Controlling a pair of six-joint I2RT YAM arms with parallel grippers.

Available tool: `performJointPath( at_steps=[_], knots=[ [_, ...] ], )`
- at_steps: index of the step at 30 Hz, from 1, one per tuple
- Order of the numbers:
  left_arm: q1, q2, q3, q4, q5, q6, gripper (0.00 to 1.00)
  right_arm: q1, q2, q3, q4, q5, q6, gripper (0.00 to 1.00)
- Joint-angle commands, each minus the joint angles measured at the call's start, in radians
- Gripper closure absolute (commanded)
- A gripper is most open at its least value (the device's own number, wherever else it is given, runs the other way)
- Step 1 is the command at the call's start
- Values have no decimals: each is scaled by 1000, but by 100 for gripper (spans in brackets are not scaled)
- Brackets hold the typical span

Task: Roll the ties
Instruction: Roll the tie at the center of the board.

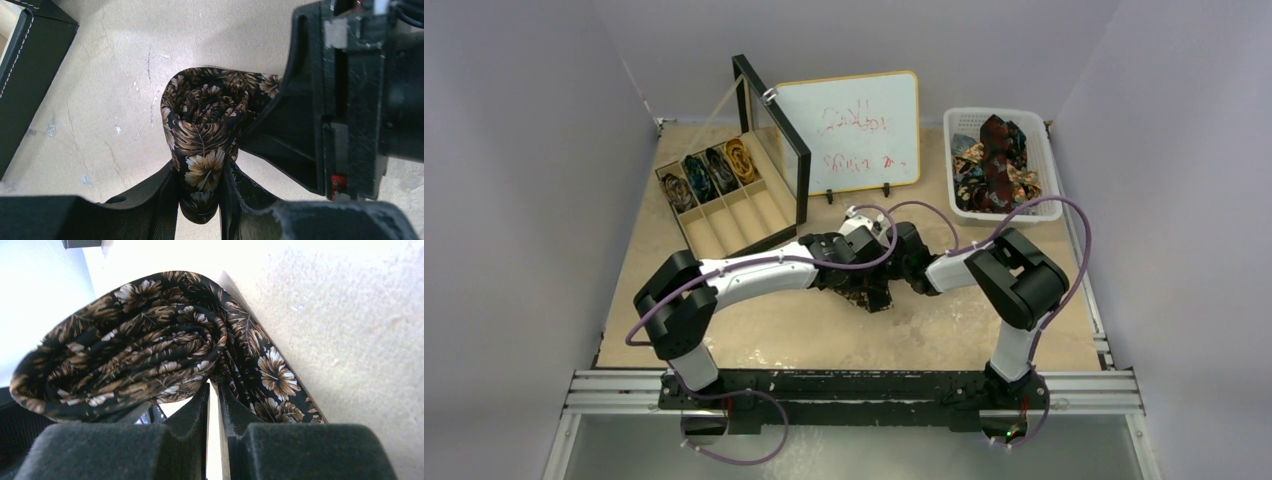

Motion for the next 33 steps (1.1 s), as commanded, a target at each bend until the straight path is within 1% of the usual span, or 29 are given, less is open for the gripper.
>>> performJointPath(
  at_steps=[1, 8, 12, 14, 18, 22, 24, 27, 31, 33],
  knots=[
    [-23, 12, 39, -22, -42, -5, 71, -6, 19, 42, 58, -36, 11, 87],
    [-40, 31, 50, -49, -87, -3, 71, -21, 29, 51, 41, -44, 5, 87],
    [-50, 61, 84, -100, -157, -19, 71, -35, -25, 27, 15, -37, -4, 84],
    [-56, 80, 95, -102, -179, -10, 71, -47, -78, 5, -17, -4, -9, 81],
    [-79, 128, 115, -104, -194, 0, 71, -101, -189, -65, -87, 108, -20, 71],
    [-95, 165, 152, -117, -203, -22, 71, -191, -257, -125, -164, 174, -36, 68],
    [-104, 180, 169, -118, -204, -21, 68, -236, -278, -162, -168, 180, -38, 68],
    [-118, 201, 187, -111, -184, -7, 58, -288, -318, -200, -165, 174, -50, 66],
    [-124, 222, 194, -80, -106, 28, 46, -316, -354, -205, -186, 164, -73, 63],
    [-124, 224, 194, -63, -61, 46, 42, -317, -370, -202, -195, 157, -83, 61]
  ],
)
